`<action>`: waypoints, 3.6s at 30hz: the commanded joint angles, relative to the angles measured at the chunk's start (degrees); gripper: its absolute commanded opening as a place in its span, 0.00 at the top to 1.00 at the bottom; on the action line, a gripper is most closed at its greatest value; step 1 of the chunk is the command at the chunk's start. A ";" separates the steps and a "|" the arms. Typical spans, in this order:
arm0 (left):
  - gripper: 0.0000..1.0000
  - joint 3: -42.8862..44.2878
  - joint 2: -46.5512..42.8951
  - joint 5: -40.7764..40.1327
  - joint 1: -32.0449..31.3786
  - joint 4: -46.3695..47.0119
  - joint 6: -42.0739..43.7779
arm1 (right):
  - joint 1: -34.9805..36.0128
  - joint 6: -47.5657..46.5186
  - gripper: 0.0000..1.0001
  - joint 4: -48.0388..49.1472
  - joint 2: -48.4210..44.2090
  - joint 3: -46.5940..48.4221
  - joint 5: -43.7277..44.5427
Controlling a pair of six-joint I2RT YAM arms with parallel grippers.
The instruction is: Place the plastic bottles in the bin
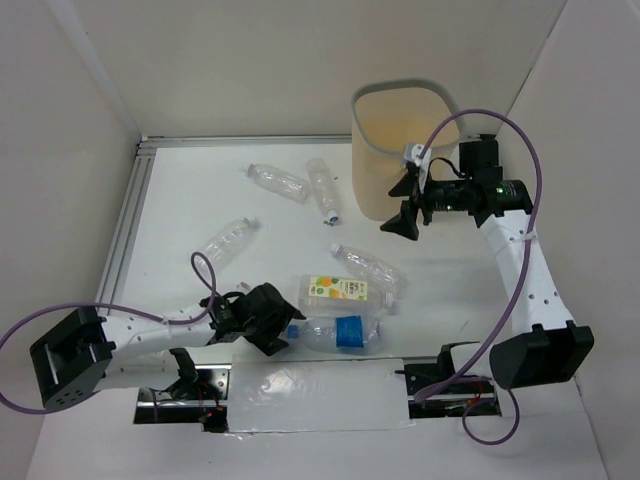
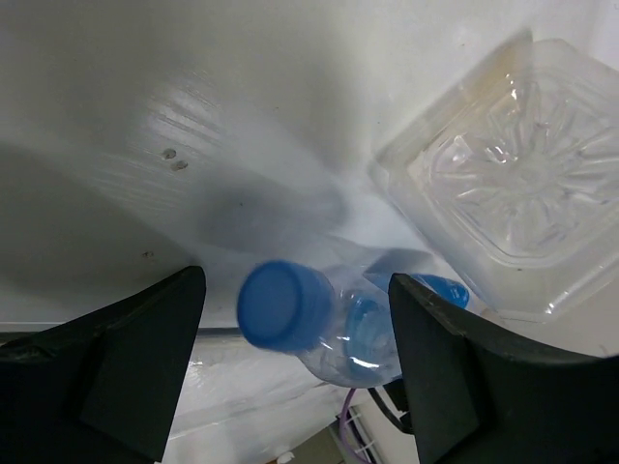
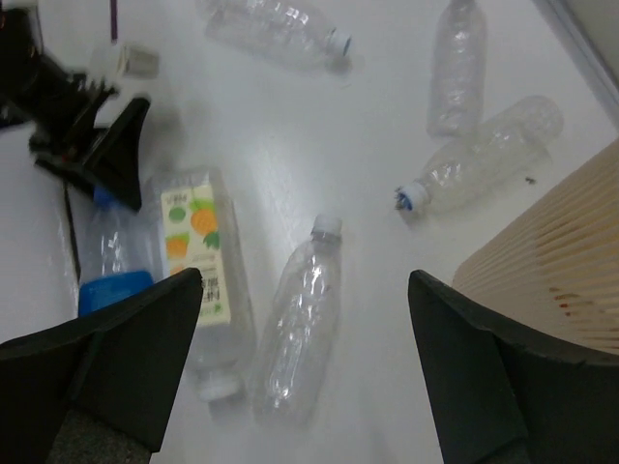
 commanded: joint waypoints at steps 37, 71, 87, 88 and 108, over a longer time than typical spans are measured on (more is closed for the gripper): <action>0.11 33.35 -22.64 -38.51 -2.72 -48.10 38.70 | 49.38 -3.53 0.09 8.58 5.83 -29.46 28.13; 0.26 33.52 -25.37 -44.49 -2.72 -34.03 61.45 | 30.89 1.73 0.76 4.37 13.29 14.37 26.99; 0.11 32.12 -21.33 -39.69 5.26 -20.51 85.79 | -1.40 23.26 0.74 7.98 32.02 49.63 14.81; 0.11 31.60 -21.32 -37.74 6.75 -19.46 86.77 | -2.98 24.85 0.74 8.85 32.02 49.63 10.17; 0.04 31.59 0.64 -15.58 35.85 -2.66 102.59 | -6.34 25.66 0.56 21.61 42.65 48.14 20.93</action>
